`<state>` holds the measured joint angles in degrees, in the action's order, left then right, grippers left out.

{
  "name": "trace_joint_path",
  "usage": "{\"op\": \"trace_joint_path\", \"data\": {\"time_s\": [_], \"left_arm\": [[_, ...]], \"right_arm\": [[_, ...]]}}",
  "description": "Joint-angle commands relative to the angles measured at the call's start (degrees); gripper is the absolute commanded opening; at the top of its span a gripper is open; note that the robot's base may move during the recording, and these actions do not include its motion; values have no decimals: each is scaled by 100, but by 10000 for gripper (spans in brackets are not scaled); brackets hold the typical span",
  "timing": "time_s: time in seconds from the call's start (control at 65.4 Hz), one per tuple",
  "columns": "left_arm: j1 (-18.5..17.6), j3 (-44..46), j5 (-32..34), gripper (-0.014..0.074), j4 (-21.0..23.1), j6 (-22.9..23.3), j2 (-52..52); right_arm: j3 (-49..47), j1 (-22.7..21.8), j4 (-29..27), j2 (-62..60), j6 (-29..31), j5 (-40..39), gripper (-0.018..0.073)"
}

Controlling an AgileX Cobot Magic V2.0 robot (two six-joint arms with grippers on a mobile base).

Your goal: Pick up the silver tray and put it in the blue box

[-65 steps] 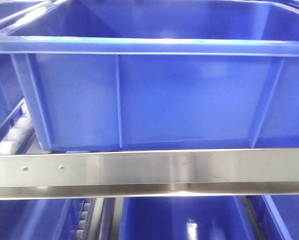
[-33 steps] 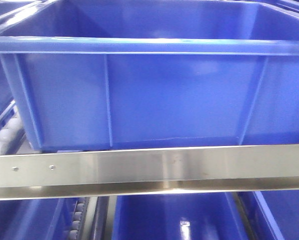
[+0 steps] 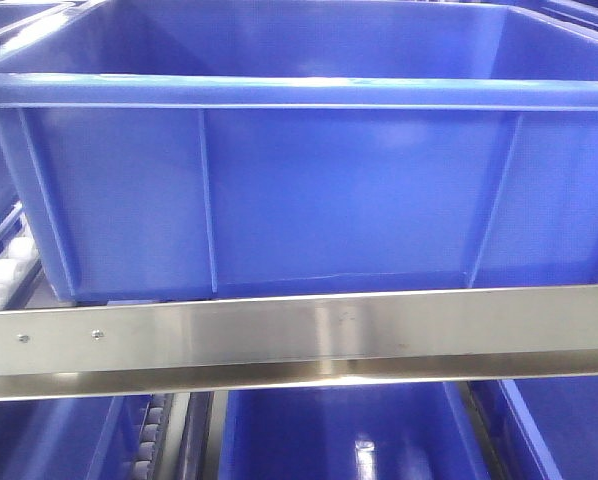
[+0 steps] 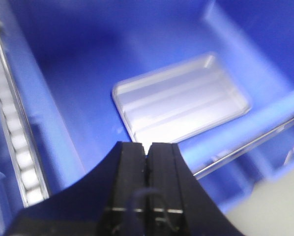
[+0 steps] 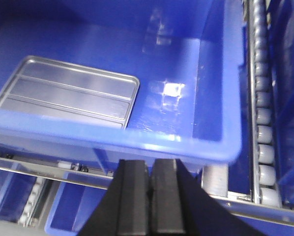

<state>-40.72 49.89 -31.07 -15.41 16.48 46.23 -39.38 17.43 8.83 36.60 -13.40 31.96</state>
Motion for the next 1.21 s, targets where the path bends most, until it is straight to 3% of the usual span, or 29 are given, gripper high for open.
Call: {"op": "trace_joint_path", "data": {"time_s": [0.0, 0.336, 1.024, 1.116, 1.192], "left_arm": [[-33, -343, 669, -105, -84, 20, -687], [-33, -1807, 967, -105, -163, 20, -2439], [-21, -1896, 924, -105, -64, 20, -2501], [77, -1895, 846, -105, 296, -453, -2526], [410, -1910, 799, -105, 872, -943, -2636]], "right_arm": [[188, -7, 185, -511, 77, -558, 56], [1766, -7, 225, -2618, 212, -1011, 56], [1803, -7, 225, -2703, 212, -1057, 56], [1803, -7, 225, -2703, 212, -1057, 56], [1803, -7, 225, -2703, 212, -1057, 56]]}}
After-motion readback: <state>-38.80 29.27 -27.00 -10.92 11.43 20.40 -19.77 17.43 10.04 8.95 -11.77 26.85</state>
